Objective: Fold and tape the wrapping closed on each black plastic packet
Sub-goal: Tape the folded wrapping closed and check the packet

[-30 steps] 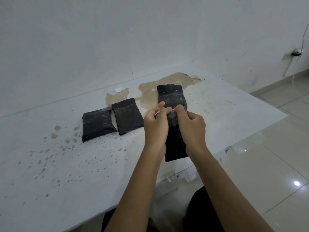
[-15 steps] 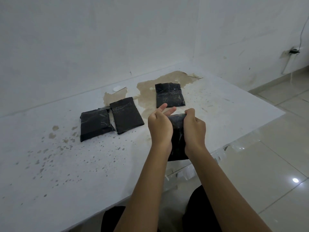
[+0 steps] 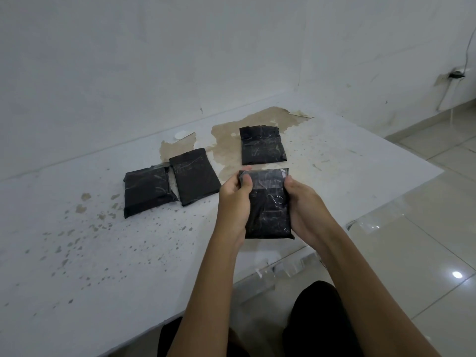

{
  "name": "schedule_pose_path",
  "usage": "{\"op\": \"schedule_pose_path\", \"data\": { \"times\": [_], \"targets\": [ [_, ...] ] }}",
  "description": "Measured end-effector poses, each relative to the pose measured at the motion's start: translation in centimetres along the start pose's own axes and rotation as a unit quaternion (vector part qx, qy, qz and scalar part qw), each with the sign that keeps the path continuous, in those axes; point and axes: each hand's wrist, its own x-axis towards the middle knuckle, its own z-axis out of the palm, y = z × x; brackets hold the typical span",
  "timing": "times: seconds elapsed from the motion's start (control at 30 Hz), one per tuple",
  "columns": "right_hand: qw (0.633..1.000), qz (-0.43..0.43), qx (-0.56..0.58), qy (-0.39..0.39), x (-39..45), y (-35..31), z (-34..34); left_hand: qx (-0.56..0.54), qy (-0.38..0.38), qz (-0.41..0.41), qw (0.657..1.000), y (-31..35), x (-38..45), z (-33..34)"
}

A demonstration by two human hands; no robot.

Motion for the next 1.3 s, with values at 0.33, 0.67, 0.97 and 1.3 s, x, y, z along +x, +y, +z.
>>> {"op": "schedule_pose_path", "data": {
  "times": [0.33,0.67,0.97,1.3],
  "targets": [
    [0.996,0.048,0.067,-0.020,-0.1,0.1,-0.3,-0.107,-0.025,-0.036,0.993,-0.4,0.5,-1.1],
    [1.000,-0.021,0.012,0.018,-0.7,-0.2,1.1,-0.166,-0.031,0.000,0.986,-0.6,0.3,-1.4],
    [0.999,-0.016,0.027,-0.036,-0.7,-0.5,0.7,-0.135,-0.081,0.006,0.988,-0.7,0.3,-2.1],
    [0.959,-0.122,-0.231,0.110,-1.8,-0.6,0.7,-0.268,0.005,0.001,0.963,-0.9,0.4,-1.3]
  ]
}}
